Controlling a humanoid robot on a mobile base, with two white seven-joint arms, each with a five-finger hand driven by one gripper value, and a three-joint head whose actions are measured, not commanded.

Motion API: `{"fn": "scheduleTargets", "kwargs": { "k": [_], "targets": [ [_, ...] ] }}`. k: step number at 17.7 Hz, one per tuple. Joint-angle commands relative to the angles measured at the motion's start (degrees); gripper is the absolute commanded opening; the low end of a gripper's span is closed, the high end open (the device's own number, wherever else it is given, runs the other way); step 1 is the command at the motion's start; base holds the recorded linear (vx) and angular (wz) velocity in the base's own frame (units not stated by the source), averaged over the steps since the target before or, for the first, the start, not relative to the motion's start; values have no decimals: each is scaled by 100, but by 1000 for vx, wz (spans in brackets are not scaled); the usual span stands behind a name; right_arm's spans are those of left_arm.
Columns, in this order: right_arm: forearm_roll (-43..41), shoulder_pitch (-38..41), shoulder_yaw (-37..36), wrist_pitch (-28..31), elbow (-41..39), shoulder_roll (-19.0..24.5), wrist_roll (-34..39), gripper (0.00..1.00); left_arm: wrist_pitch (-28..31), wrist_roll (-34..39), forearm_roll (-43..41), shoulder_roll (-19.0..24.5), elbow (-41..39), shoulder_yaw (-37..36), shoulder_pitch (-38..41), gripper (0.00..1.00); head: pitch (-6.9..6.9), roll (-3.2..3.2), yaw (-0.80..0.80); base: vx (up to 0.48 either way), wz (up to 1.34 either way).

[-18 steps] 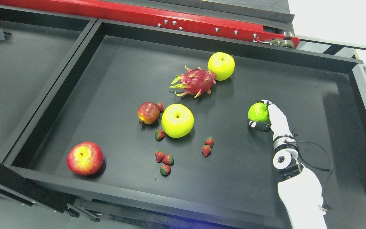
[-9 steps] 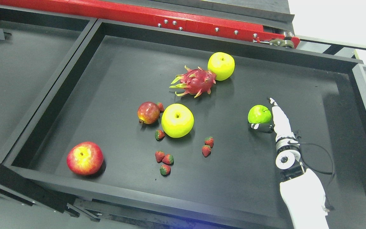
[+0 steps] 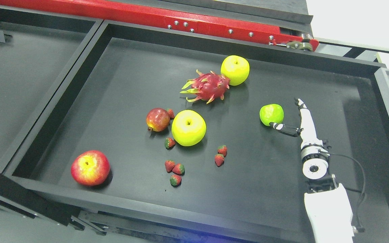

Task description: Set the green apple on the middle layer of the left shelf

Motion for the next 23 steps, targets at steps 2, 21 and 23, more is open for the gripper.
{"fn": "scheduleTargets", "kwargs": {
  "k": [2,21,23],
  "targets": [
    [-1104,1197,-523,-14,-2067,49,55,100,-2,3,0,100,0,0,0,100,0,0,0,0,0],
    [-1711,1745,-840,-752,-2167,697,99,100,-2,3,0,100,0,0,0,100,0,0,0,0,0],
    [-1711,1674,-840,-761,-2113,697,99,100,-2,3,0,100,0,0,0,100,0,0,0,0,0]
  ]
}}
